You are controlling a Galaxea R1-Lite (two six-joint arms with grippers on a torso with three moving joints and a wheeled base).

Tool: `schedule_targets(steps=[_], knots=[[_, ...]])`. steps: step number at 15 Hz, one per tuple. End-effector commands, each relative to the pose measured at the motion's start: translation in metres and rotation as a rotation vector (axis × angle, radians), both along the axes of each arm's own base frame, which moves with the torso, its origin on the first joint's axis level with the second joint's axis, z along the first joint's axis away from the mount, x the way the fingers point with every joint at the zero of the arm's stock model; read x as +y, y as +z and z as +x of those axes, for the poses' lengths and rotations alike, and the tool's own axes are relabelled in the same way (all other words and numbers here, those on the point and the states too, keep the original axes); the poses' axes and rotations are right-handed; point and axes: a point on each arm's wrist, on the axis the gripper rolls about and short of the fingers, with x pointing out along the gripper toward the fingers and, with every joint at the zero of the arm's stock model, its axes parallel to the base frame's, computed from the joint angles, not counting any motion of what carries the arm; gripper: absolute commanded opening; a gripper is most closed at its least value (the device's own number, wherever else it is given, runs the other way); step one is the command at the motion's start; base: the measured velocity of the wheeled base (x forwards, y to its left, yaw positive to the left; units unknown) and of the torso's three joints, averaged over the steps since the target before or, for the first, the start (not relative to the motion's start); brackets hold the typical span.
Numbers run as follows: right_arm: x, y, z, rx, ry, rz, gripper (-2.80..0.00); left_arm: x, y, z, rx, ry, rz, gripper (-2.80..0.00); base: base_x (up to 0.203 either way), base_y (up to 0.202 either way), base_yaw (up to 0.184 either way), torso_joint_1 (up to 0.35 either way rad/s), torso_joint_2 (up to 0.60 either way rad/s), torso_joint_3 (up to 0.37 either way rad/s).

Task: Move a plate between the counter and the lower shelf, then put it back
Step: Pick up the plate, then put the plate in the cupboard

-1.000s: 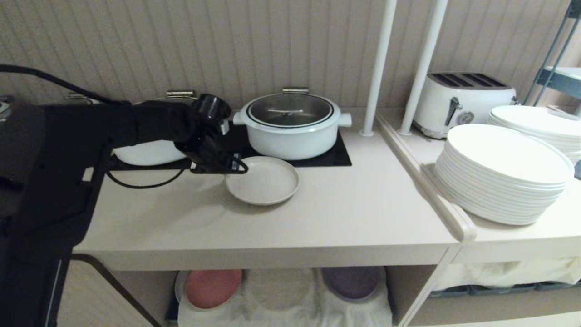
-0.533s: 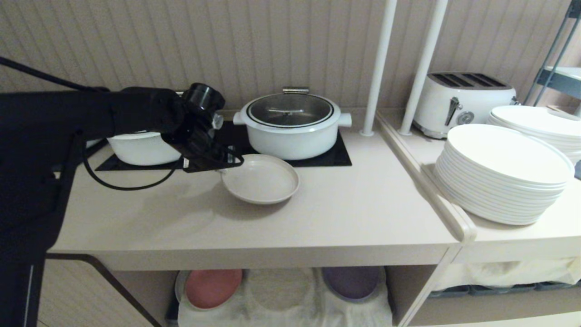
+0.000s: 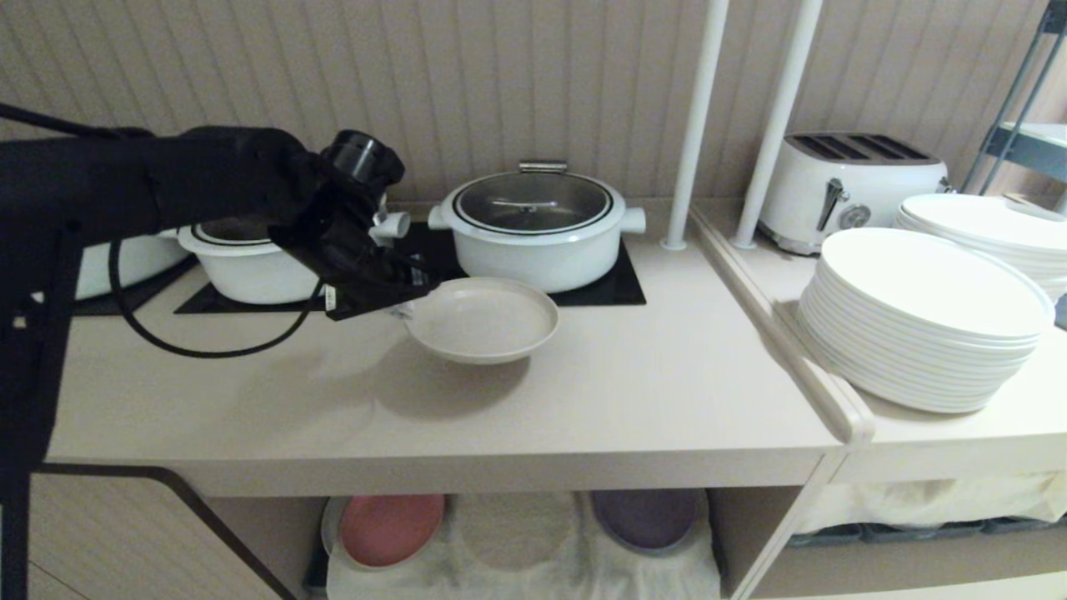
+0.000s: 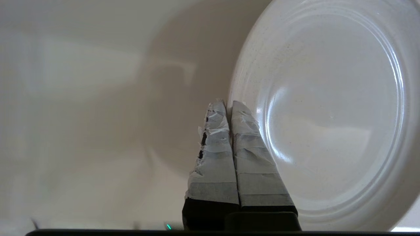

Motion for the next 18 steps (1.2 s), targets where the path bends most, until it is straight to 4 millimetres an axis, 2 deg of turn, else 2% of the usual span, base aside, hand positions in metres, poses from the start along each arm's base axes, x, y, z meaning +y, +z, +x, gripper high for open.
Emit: schedule_targets(steps=[1, 5, 9, 12, 18], knots=[[0.0, 0.0, 0.0, 0.0, 0.0, 0.001, -2.8, 0.001, 0.017, -0.012, -0.024, 0.005, -0.019, -2.8, 0.0, 0.0, 0.0, 0.0, 0.0, 0.0], [0.0, 0.0, 0.0, -0.001, 0.0, 0.0, -2.8, 0.0, 0.038, -0.043, -0.042, -0.021, -0.048, -2.8, 0.0, 0.0, 0.0, 0.0, 0.0, 0.0], [0.0, 0.0, 0.0, 0.0, 0.0, 0.0, -2.8, 0.006, 0.051, -0.087, -0.04, -0.055, -0.055, -2.8, 0.0, 0.0, 0.0, 0.0, 0.0, 0.0], [0.0, 0.0, 0.0, 0.0, 0.0, 0.001, -2.8, 0.015, 0.055, -0.12, -0.035, -0.064, -0.045, -2.8, 0.0, 0.0, 0.0, 0.0, 0.0, 0.0], [0.0, 0.0, 0.0, 0.0, 0.0, 0.001, -2.8, 0.045, 0.044, -0.195, -0.023, -0.046, -0.006, -2.8, 0.0, 0.0, 0.0, 0.0, 0.0, 0.0]])
